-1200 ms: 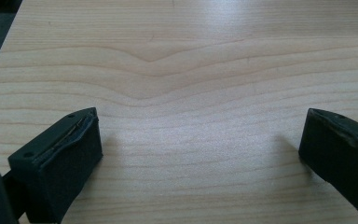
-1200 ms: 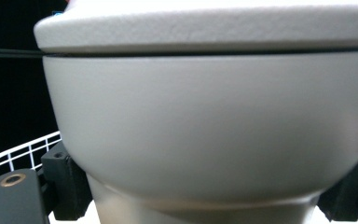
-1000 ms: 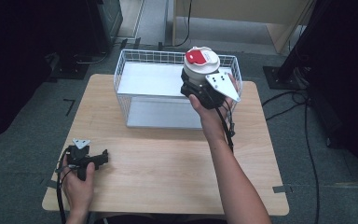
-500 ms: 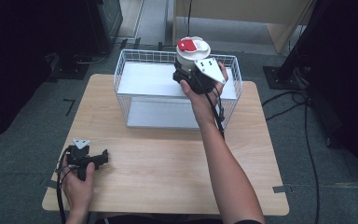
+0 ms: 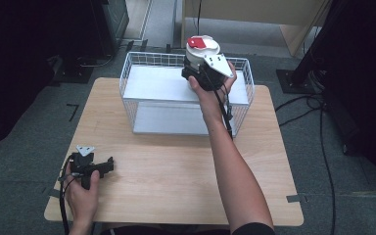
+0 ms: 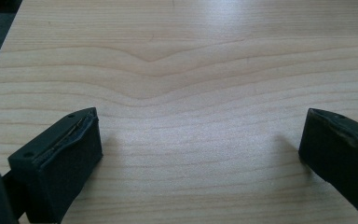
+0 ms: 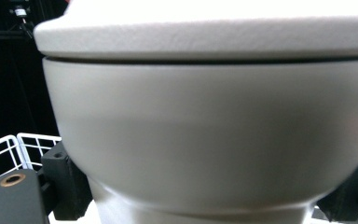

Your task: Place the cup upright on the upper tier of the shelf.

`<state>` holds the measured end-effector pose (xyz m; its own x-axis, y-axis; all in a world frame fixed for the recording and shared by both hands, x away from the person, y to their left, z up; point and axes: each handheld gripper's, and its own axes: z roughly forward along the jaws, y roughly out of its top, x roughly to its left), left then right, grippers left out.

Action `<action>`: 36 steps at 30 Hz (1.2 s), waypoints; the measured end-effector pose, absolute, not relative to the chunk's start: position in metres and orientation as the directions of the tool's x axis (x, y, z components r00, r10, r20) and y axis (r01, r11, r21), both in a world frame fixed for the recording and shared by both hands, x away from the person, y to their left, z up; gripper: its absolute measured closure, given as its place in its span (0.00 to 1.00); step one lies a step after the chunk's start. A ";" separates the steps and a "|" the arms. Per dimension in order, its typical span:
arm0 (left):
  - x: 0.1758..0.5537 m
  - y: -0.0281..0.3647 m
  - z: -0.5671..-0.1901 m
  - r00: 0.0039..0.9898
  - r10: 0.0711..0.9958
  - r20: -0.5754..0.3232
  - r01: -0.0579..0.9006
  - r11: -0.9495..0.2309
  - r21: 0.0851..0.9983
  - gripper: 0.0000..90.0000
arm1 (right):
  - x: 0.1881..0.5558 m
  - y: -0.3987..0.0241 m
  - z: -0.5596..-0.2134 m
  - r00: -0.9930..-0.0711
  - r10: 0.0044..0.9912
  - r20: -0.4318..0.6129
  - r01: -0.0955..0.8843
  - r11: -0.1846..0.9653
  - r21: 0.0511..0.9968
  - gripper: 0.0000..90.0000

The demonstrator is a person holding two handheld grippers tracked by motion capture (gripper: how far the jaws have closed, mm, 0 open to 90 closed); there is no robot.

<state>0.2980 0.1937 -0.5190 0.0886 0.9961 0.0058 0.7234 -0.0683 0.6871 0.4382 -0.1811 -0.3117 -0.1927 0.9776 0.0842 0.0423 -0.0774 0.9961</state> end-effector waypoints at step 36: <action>0.298 0.194 -0.519 0.091 0.996 0.012 0.725 -0.075 0.685 0.00 | 0.426 -0.187 -0.324 -0.234 0.972 0.029 0.076 -0.012 0.997 0.00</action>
<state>0.2980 0.1942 -0.5188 0.0914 0.9957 0.0121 0.7246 -0.0748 0.6851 0.4258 -0.1872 -0.3245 -0.2340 0.9718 0.0293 0.0757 -0.0118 0.9971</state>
